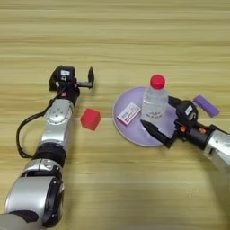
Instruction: Move the objects on the table
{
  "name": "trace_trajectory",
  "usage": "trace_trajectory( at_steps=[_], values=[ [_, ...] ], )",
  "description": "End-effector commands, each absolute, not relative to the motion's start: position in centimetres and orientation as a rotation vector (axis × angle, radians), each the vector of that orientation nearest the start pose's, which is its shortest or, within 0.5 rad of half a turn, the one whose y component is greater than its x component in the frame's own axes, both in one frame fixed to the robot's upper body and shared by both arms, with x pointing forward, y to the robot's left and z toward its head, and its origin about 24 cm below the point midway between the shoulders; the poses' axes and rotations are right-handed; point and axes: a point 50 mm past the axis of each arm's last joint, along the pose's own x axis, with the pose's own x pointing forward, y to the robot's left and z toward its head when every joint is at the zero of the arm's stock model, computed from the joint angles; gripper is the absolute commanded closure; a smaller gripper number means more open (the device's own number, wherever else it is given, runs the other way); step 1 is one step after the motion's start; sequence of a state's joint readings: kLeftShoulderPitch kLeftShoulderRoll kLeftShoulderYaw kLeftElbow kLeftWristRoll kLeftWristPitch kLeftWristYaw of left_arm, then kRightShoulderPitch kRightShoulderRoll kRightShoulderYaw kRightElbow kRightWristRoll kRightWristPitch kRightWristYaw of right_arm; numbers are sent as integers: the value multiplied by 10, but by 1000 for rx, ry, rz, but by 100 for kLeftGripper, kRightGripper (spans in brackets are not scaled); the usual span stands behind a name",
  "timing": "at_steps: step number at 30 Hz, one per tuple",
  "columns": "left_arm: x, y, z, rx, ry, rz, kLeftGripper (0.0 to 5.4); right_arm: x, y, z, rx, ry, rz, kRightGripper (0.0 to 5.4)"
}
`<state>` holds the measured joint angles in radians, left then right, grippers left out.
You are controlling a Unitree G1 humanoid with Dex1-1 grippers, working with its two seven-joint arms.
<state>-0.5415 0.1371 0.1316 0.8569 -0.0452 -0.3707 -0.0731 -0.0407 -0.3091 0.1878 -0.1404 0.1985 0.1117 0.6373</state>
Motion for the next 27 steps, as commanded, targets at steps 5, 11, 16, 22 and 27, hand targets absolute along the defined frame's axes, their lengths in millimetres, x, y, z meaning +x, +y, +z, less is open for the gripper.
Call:
trace_trajectory(
  at_steps=[5, 11, 16, 22, 27],
  values=[
    [344, 176, 46, 63, -70, -29, 2, 256, -120, 66, -122, 0, 823, 0],
    [344, 176, 46, 64, -71, -30, 2, 263, -116, 65, -129, -14, 805, 0],
    [344, 177, 46, 63, -72, -28, 2, 266, -111, 63, -122, -17, 808, 0],
    [344, 176, 46, 65, -71, -29, 0, 269, -110, 59, -119, -11, 802, 26],
    [344, 177, 45, 66, -67, -26, 0, 269, -110, 57, -112, -7, 803, 90]
  ],
)
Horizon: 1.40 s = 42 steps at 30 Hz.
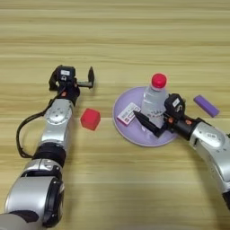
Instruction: Move the objects on the table
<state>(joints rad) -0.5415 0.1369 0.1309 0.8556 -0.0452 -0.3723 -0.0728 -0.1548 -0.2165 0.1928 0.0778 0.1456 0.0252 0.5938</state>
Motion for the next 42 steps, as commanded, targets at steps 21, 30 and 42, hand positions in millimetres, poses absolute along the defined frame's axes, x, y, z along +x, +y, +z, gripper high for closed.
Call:
trace_trajectory(
  at_steps=[21, 30, 42],
  values=[
    [344, 176, 45, 64, -64, -25, 0, 286, -151, 103, -83, -195, 502, 217],
    [344, 176, 45, 65, -63, -24, 0, 304, -241, 119, -187, -230, -9, 218],
    [344, 178, 45, 66, -64, -21, 0, 317, -263, 85, -191, -88, -103, 222]
  ],
)
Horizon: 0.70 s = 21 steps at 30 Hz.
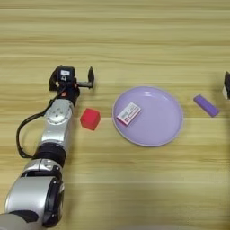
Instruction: Move the objects on the table
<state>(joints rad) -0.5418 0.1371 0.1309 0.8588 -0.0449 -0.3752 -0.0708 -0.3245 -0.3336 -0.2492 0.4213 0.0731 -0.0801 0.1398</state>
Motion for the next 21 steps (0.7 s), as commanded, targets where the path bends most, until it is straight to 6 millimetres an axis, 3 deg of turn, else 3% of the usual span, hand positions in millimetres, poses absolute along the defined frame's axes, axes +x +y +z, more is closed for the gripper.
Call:
trace_trajectory(
  at_steps=[1, 21],
  values=[
    [344, 178, 45, 66, -64, -21, 0, 318, -263, 82, -192, -80, -100, 222],
    [342, 179, 47, 56, -82, -13, 0, 323, -250, 58, -164, -25, -50, 222]
  ],
)
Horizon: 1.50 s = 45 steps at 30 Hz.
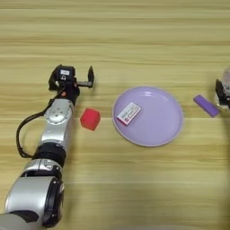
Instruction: Move the objects on the table
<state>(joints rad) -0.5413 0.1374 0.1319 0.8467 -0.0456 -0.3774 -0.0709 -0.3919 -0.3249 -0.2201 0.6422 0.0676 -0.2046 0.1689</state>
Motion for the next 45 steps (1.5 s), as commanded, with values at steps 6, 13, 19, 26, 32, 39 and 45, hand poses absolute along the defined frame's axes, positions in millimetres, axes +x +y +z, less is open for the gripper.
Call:
trace_trajectory(
  at_steps=[6, 13, 19, 26, 32, 39, 45],
  values=[
    [342, 179, 47, 54, -85, -10, 0, 323, -251, 54, -161, -9, -55, 133],
    [342, 179, 47, 54, -85, -8, 0, 324, -251, 54, -162, -8, -54, 49],
    [342, 180, 47, 55, -84, -7, 0, 324, -251, 54, -161, -10, -57, 3],
    [342, 180, 47, 56, -83, -8, 0, 323, -254, 60, -153, -42, -81, 3],
    [342, 180, 47, 56, -84, -9, 0, 322, -259, 69, -129, -98, -119, 3],
    [342, 179, 47, 57, -83, -10, 0, 319, -260, 88, -111, -203, -126, 3],
    [342, 178, 47, 57, -82, -12, 0, 314, -260, 107, -122, -277, -118, 3]
  ],
)
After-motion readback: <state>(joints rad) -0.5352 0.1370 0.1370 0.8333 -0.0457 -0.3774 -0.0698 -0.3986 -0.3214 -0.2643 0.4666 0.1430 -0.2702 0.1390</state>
